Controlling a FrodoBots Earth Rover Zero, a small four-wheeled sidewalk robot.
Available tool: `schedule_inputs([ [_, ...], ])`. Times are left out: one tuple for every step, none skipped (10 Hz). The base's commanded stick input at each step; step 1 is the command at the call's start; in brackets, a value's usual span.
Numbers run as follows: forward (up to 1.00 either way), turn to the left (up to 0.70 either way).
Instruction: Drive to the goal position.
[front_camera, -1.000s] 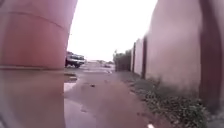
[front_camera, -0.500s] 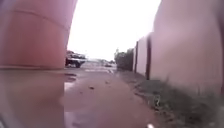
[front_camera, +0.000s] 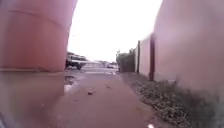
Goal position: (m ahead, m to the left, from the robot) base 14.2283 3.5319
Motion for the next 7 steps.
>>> schedule_inputs([
  [0.7, 0.01],
  [0.7, 0.01],
  [0.7, 0.01],
  [0.7, 0.01],
  [0.7, 0.01],
  [0.7, 0.01],
  [0.7, 0.01],
])
